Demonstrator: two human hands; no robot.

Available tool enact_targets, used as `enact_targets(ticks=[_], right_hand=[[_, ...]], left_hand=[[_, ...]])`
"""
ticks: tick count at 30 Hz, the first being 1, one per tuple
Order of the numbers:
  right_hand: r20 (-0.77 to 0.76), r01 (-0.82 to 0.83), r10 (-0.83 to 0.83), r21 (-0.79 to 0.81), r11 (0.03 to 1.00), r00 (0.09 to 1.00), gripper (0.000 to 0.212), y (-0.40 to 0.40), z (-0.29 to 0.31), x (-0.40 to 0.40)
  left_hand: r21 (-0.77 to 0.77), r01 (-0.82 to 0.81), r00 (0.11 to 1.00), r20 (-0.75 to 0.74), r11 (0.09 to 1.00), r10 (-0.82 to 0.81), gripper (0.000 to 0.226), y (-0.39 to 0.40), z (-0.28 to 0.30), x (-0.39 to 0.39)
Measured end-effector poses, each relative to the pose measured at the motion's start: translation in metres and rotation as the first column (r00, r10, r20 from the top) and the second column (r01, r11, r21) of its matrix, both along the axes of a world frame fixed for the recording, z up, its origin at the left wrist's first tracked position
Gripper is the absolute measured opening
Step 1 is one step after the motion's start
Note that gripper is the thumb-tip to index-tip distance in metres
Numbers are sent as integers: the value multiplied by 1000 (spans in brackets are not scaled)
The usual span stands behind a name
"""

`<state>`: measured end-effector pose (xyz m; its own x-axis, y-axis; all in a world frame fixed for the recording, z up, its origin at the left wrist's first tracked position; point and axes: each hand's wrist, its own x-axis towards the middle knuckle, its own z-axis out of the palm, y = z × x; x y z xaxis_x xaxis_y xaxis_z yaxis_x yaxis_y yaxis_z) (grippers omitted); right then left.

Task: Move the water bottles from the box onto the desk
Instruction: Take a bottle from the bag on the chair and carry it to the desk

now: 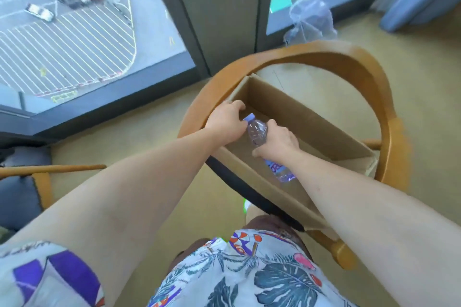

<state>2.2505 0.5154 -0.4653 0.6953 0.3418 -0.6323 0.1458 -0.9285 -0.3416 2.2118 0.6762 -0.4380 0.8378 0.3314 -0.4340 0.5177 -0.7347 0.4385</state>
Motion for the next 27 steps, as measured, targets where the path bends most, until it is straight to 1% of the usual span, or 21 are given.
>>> enact_targets(ticks=[3,6,10,14,17,20,23,25,27], right_hand=[[103,-37,31,55,998,994,62,34,50,-6],[196,-104,76,136,985,978,63,71,103,-24],[282,-241,168,249,938,945,61,129,157,-71],[357,-409,291,318,855,887,62,195,198,-143],[399,-546,405,356,758,823,65,247,221,-210],[428,-645,487,423,636,761,64,294,239,-292],[415,-696,563,503,513,715,62,329,253,-381],[391,-709,615,551,439,685,63,345,260,-441],[356,-703,667,612,362,654,63,355,265,-499]], left_hand=[[48,-38,996,85,998,34,41,32,49,-21],[97,-119,985,133,988,105,42,72,93,-64],[134,-285,951,167,949,262,50,126,144,-146],[208,-445,887,233,871,398,54,168,191,-248],[241,-573,812,298,783,502,55,189,220,-337],[269,-698,713,348,663,609,54,201,245,-434],[287,-797,604,368,531,707,46,201,261,-535],[277,-856,514,377,436,771,39,195,267,-599],[268,-906,414,389,329,823,41,184,269,-660]])
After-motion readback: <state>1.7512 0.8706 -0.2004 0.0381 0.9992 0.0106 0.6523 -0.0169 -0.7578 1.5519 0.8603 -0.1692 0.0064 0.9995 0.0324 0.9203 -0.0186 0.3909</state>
